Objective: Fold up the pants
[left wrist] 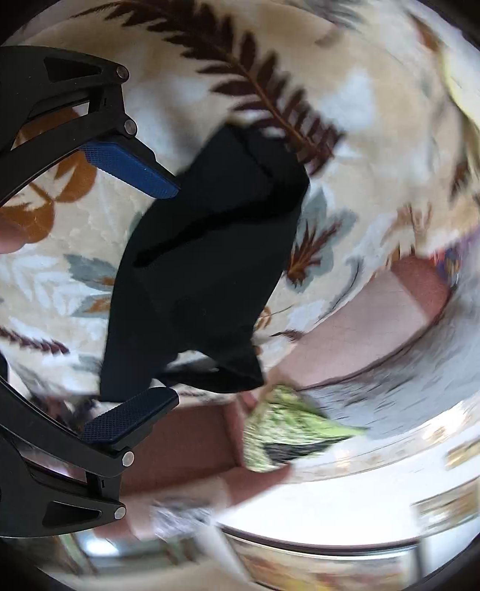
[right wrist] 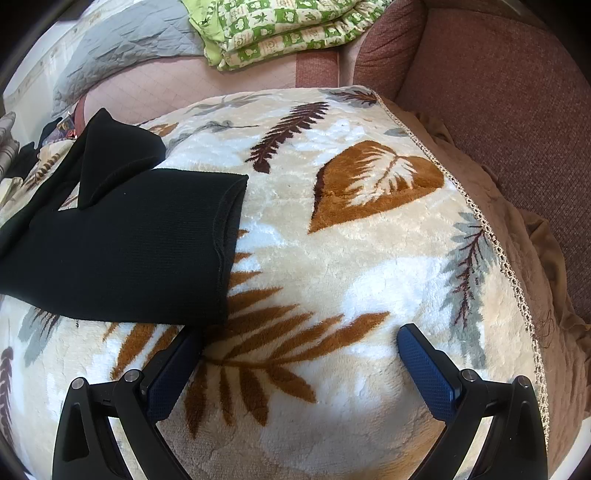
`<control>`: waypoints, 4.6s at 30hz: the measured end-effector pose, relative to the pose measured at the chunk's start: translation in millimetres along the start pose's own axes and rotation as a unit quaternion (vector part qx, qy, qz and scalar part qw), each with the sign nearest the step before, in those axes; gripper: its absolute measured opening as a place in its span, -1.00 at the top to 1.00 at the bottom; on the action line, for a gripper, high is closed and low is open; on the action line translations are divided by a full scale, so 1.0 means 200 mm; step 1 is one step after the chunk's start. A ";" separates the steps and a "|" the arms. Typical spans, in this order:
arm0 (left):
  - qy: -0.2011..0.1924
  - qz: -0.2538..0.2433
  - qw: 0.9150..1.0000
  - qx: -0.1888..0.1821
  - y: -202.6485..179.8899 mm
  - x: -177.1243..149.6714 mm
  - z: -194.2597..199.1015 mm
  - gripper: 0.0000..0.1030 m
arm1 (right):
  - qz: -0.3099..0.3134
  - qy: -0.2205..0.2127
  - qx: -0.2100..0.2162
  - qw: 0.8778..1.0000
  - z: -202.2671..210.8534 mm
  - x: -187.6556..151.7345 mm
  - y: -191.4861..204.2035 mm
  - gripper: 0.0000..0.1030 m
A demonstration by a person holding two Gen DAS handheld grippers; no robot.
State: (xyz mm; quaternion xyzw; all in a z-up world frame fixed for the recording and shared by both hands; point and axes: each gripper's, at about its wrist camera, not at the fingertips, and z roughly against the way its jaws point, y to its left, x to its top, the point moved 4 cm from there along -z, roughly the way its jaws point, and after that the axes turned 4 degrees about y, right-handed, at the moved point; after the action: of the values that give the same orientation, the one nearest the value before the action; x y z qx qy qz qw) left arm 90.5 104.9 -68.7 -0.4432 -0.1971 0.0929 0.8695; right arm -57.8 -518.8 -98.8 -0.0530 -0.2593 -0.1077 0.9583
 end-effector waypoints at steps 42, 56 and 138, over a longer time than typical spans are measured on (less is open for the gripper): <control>-0.031 0.017 0.988 0.153 0.18 0.10 -0.12 0.83 | -0.318 0.006 0.324 0.891 0.13 -0.09 -0.36 -0.57; -0.041 0.003 0.989 0.141 0.12 0.11 -0.14 0.81 | -0.300 0.057 0.382 0.872 0.00 0.01 -0.16 -0.06; -0.011 0.125 0.991 0.036 0.10 -0.52 0.35 0.84 | 0.273 -0.073 0.142 0.949 0.18 0.32 0.89 0.07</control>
State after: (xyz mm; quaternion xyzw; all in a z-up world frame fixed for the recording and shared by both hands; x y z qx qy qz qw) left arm -34.2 133.4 -74.6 -0.4316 -0.1462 0.2129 0.8643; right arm 20.1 -351.1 -43.6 0.0068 -0.3165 0.1997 0.9273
